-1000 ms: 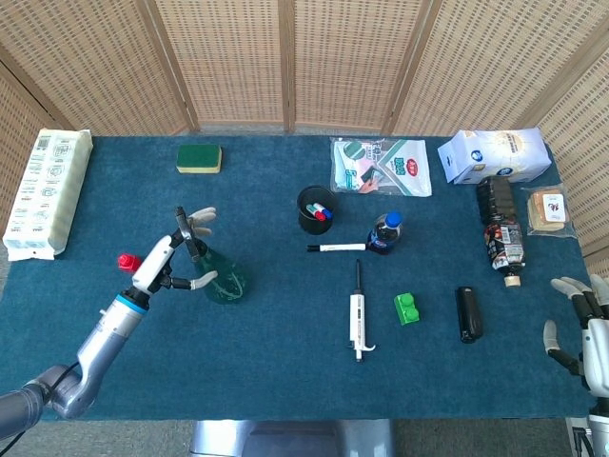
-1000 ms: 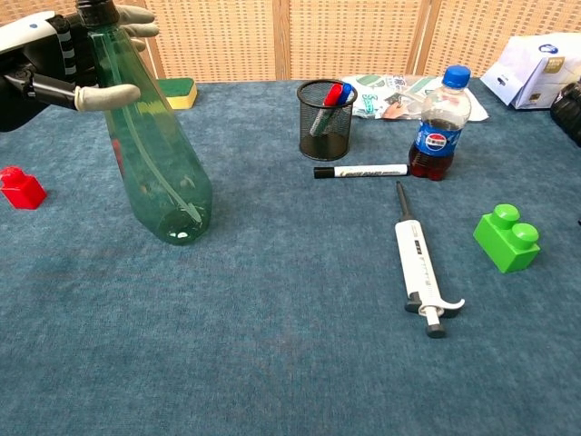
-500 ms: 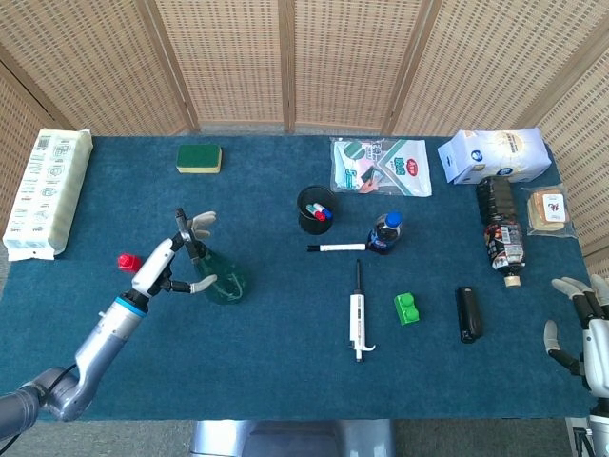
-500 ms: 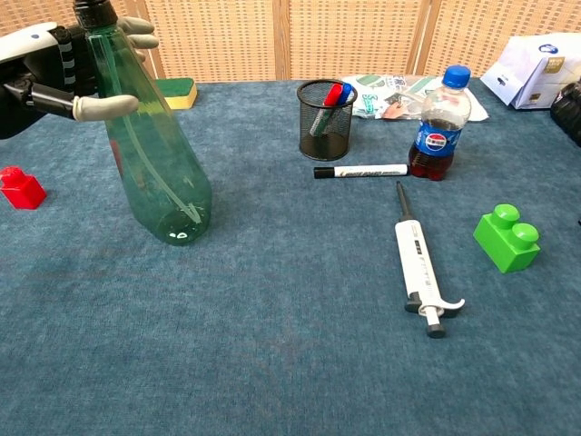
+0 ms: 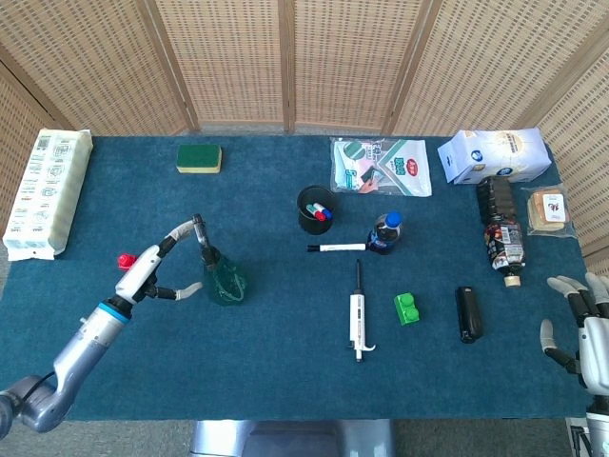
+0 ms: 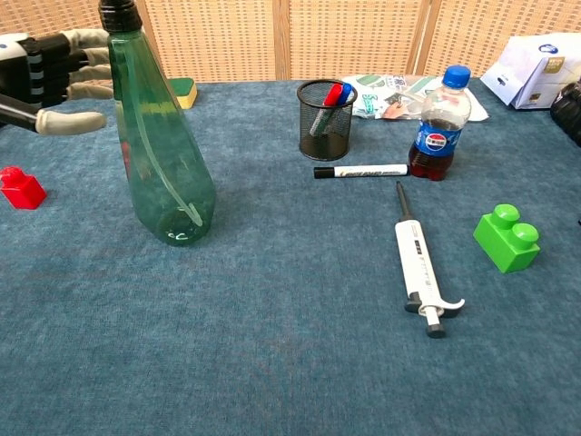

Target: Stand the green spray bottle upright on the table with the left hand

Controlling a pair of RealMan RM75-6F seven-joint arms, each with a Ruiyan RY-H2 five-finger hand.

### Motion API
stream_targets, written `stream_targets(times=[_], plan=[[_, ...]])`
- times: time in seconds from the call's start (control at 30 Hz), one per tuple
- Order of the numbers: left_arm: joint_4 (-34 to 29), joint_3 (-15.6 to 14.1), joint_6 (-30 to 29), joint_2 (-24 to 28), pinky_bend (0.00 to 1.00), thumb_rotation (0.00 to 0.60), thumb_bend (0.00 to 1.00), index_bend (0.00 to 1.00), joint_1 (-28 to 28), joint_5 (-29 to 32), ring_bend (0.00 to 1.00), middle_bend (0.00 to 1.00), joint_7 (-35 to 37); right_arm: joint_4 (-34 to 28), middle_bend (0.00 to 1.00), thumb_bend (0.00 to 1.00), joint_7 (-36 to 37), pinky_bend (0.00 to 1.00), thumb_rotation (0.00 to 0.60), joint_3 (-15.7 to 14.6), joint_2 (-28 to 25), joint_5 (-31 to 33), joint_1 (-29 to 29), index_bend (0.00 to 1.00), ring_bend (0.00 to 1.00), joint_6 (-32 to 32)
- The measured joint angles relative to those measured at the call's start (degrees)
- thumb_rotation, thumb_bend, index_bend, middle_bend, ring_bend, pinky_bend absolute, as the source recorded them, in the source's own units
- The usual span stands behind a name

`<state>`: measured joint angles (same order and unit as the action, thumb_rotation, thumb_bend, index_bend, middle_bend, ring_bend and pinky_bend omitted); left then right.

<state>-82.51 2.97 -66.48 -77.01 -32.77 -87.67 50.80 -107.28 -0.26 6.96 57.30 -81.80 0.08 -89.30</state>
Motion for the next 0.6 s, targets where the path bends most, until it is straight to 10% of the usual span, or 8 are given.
stream_targets(times=[0.6], plan=[[-10.97, -4.18, -3.8, 15.28, 0.03, 0.6, 0.32, 0.0, 7.07, -0.11, 0.0, 0.0, -7.97, -0.6, 0.23, 0.56, -1.72, 0.07, 0.6, 0.52, -0.66, 0.62, 1.8, 0.21, 0.02, 2.35]])
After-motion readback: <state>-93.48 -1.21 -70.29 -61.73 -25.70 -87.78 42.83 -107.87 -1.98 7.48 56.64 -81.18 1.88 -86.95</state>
